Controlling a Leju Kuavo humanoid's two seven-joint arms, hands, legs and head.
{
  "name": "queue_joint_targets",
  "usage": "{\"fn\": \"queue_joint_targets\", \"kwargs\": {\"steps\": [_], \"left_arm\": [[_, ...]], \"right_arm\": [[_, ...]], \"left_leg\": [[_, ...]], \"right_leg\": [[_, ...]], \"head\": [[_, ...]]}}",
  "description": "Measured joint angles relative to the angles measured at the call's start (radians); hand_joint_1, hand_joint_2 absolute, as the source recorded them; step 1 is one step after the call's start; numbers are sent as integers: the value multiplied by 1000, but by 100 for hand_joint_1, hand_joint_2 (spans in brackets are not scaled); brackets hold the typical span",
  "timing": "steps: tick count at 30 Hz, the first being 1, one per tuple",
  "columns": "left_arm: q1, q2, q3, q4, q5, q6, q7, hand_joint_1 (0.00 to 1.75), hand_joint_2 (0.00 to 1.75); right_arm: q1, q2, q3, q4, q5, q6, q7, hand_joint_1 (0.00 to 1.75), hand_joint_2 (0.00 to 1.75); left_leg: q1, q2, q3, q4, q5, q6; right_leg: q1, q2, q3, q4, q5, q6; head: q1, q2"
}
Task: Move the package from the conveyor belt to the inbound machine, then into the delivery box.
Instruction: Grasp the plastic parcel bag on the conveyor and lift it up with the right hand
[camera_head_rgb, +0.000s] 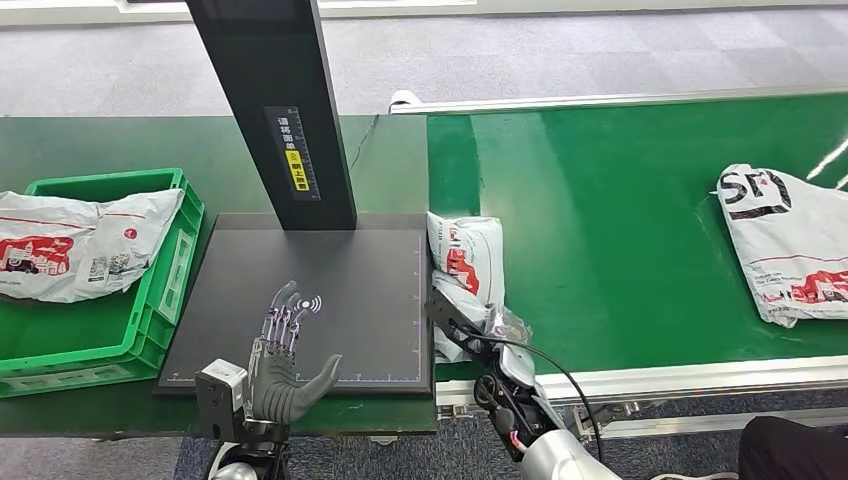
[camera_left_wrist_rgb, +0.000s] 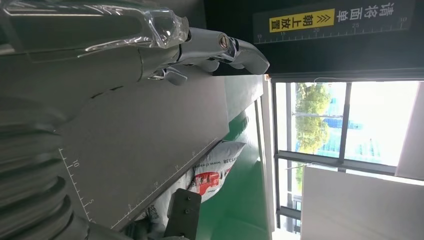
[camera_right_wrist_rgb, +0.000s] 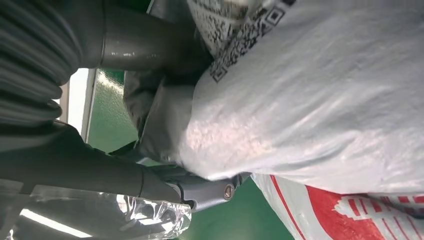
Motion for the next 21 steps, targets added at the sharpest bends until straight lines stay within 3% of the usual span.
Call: {"fn": "queue_joint_targets", "kwargs": {"steps": [3,5,9,11,16,18,21], "left_arm": [[1,0,0,0,1,0,0,0,175],[3,0,0,0,1,1,0,0,175],[17,0,3,0,0,3,-8,0,175],[21,0,5,0,-3,4,-13,0,175],[25,0,8,0,-10,4,-28,0,175],[26,0,9,0,-11,5,-32,0,175],[29,0,10,0,-12,6,-39,0,175]], "right_arm": [[13,2,-21,0,21,-80,-44,175,175],[26,5,-45,1,13,-183,-121,175,175],[47,23,-139,-4,-93,-409,-438,175,175],[47,39,-193,-15,-163,-471,-602,175,175],[46,94,-312,-75,-396,-494,-988,175,175],[49,110,-336,-122,-484,-492,-1070,175,175],[74,121,-336,-233,-596,-490,-1101,175,175]], "left_leg": [[0,-3,-2,0,0,0],[0,-7,-5,0,1,1],[0,-8,-11,0,1,1],[0,-6,-11,0,1,1],[0,-5,-14,0,1,1],[0,-5,-15,0,2,1],[0,-6,-15,0,2,0]], "right_leg": [[0,-3,-1,0,0,0],[0,-6,-2,0,0,0],[0,-8,-7,1,0,0],[0,-7,-8,1,1,0],[0,-7,-12,1,1,0],[0,-7,-12,1,1,0],[0,-7,-13,1,1,0]], "head": [[0,0],[0,0],[0,0],[0,0],[0,0],[0,0],[0,0]]}}
